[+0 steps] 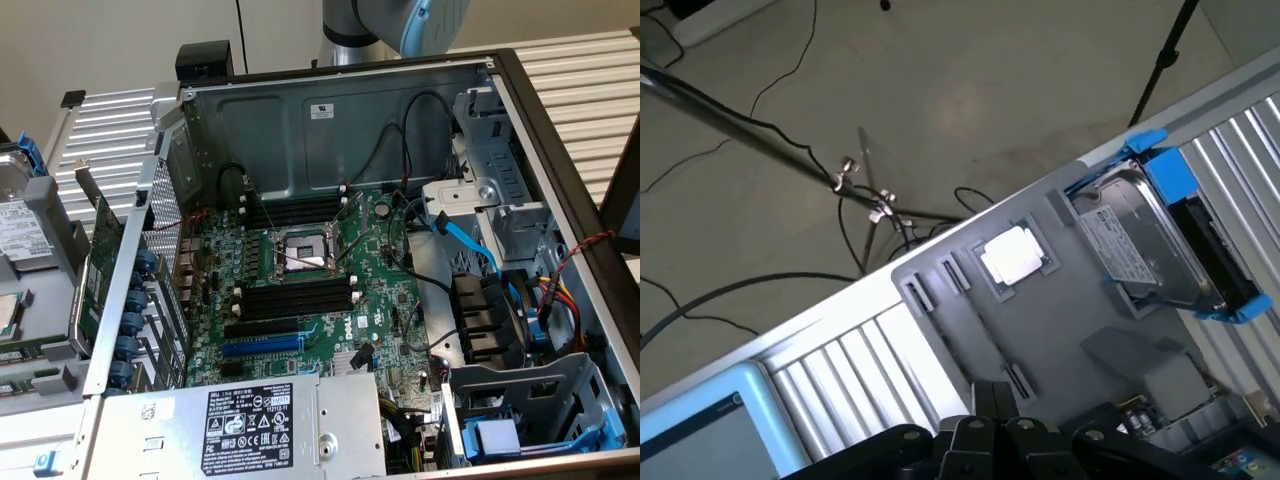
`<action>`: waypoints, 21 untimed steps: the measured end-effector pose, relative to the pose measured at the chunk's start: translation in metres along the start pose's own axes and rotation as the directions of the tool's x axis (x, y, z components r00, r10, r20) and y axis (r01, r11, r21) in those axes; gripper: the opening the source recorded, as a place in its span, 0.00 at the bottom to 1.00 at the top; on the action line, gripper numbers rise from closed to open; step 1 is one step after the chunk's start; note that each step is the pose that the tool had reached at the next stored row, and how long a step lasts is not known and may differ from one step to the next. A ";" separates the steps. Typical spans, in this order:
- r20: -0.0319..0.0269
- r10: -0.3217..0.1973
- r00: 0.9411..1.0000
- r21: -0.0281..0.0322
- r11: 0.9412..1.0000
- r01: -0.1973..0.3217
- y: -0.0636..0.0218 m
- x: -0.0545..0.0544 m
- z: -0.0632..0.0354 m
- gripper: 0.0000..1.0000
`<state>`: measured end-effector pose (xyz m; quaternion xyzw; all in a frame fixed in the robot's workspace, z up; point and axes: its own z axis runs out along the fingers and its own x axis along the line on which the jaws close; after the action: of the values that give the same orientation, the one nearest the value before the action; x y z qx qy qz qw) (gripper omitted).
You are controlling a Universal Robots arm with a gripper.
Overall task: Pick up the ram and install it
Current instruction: 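Pick up the ram and move it above insertion slot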
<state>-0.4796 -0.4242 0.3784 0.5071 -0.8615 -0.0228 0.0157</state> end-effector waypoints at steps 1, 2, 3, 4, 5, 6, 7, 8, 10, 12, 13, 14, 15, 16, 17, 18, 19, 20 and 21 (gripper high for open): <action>-0.001 -0.018 1.000 0.000 1.000 0.018 0.0000 0.000 0.0000 0.11; -0.002 -0.036 0.999 0.000 0.999 0.036 0.0000 0.000 0.0001 0.11; -0.003 -0.056 0.998 0.000 0.998 0.056 0.0000 0.000 0.0001 0.11; -0.004 -0.073 0.997 0.000 0.997 0.073 0.0000 0.000 0.0000 0.11; -0.005 -0.091 0.996 0.000 0.996 0.091 0.0000 0.000 0.0001 0.11; -0.006 -0.109 0.994 0.000 0.994 0.109 0.0000 0.000 0.0001 0.11; -0.007 -0.128 0.992 0.000 0.992 0.128 0.0000 0.000 0.0002 0.11; -0.008 -0.145 0.989 0.000 0.989 0.145 0.0000 0.000 0.0002 0.11; -0.010 -0.181 0.983 0.000 0.983 0.181 0.0000 0.000 0.0003 0.11; -0.012 -0.217 0.976 0.000 0.976 0.217 0.0000 0.000 0.0003 0.11; -0.013 -0.235 0.972 -0.001 0.972 0.235 0.0000 0.000 0.0004 0.11; -0.014 -0.251 0.968 -0.001 0.968 0.251 0.0000 0.000 0.0004 0.11; -0.015 -0.269 0.963 -0.001 0.963 0.269 0.0000 0.000 0.0004 0.11; -0.016 -0.287 0.958 -0.001 0.958 0.287 0.0000 0.000 0.0005 0.11; -0.017 -0.304 0.953 -0.001 0.953 0.304 0.0000 0.000 0.0005 0.11; -0.018 -0.321 0.947 -0.002 0.947 0.321 0.0000 0.000 0.0005 0.11; -0.019 -0.339 0.941 -0.002 0.941 0.339 0.0000 0.000 0.0005 0.11; -0.020 -0.357 0.934 -0.002 0.934 0.357 0.0000 0.000 0.0005 0.11; -0.021 -0.373 0.928 0.000 0.928 0.373 0.0000 0.000 0.0005 0.11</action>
<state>-0.4796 -0.4241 0.3780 0.6618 -0.7492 -0.0185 0.0188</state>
